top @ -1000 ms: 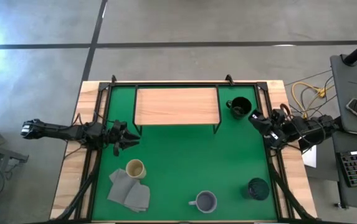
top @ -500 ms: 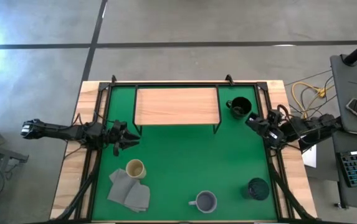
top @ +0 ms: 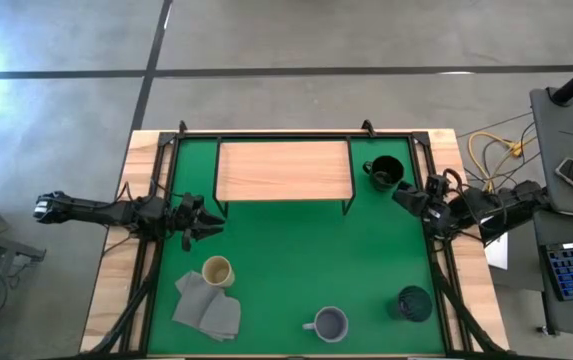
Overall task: Stack small to large cups/mugs on shelf
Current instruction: Put the purple cup on the shelf
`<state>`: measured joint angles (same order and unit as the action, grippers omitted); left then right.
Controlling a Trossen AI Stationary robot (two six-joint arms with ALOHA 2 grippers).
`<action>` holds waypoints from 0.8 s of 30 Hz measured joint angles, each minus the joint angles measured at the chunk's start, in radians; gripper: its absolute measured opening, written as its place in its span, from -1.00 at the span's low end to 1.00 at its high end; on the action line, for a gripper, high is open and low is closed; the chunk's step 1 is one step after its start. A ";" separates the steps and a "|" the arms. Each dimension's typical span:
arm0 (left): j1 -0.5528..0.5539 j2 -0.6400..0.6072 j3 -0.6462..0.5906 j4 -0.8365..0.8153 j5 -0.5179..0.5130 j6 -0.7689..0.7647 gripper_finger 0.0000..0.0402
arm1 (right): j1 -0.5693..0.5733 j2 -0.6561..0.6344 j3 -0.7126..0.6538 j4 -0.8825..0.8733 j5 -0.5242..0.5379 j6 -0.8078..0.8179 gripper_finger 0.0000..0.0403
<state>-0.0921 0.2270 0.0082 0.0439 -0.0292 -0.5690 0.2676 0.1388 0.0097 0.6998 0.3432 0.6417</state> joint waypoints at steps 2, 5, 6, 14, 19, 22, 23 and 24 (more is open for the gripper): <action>0.000 0.000 0.000 0.000 0.000 0.000 -0.33 | 0.000 0.001 0.004 0.033 -0.007 -0.013 -0.96; 0.000 0.000 0.000 0.000 0.000 0.000 -0.33 | 0.000 0.012 0.071 -0.092 -0.007 -0.015 -0.93; 0.000 0.000 0.000 0.000 0.000 0.000 -0.33 | 0.000 0.021 0.112 -0.183 -0.006 -0.015 -0.91; 0.000 0.000 0.000 0.000 -0.003 0.000 -0.33 | 0.000 0.231 0.595 -1.090 0.024 -0.009 -0.52; 0.000 0.000 0.000 0.000 -0.003 0.000 -0.33 | 0.000 0.386 0.848 -1.521 -0.018 0.078 -0.31; 0.000 0.000 0.000 0.000 -0.002 0.000 -0.33 | 0.000 0.465 0.938 -1.678 -0.126 0.134 -0.23; 0.000 0.000 0.000 0.000 -0.002 0.000 -0.33 | 0.000 0.489 0.958 -1.710 -0.170 0.148 -0.22; 0.000 0.000 0.000 0.000 -0.002 0.000 -0.33 | 0.001 0.512 0.976 -1.745 -0.208 0.164 -0.21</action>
<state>-0.0919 0.2270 0.0080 0.0441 -0.0315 -0.5690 0.2689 0.6503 0.9853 -1.0447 0.1352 0.8058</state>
